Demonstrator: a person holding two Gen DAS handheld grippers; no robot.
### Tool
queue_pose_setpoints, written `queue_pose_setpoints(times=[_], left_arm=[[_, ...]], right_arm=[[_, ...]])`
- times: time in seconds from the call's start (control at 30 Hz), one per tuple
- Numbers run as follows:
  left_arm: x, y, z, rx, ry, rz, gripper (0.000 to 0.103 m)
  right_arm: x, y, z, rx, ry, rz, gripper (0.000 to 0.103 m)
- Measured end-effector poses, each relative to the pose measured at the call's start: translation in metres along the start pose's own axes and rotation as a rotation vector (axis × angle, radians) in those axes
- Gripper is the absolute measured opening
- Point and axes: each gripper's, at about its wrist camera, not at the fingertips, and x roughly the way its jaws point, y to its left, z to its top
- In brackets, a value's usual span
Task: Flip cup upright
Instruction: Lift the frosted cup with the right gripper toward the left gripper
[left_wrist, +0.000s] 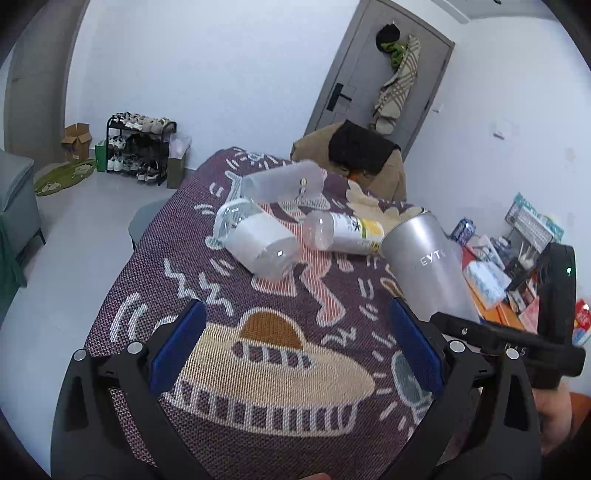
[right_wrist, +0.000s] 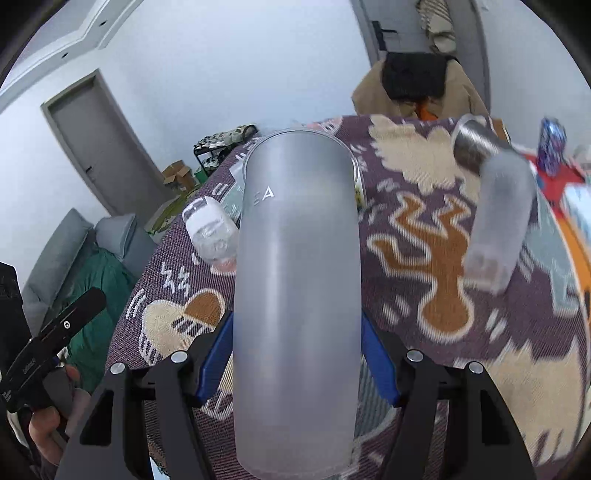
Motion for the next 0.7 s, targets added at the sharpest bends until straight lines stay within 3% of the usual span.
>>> queue_pose_setpoints(times=[0.3,0.53,0.63,0.7], left_arm=[[0.01,-0.012,0.001,0.049,0.065,-0.032,0.097],[0.019,-0.029,0.0,0.083,0.103,-0.053,0.097],[0.023,-0.033,0.002,0.082,0.118,-0.057,0.097],[0.025,-0.036,0.004,0.086,0.123,-0.061,0.097]], right_arm=[[0.017,-0.013,-0.039,0.106,0.018,-0.019,0.065],[0.029,-0.021,-0.048,0.138,0.037,-0.001,0.067],[0.021,-0.022,-0.048,0.139,0.0,0.03,0.086],[0.007,-0.021,-0.047,0.12,-0.054,0.032,0.088]])
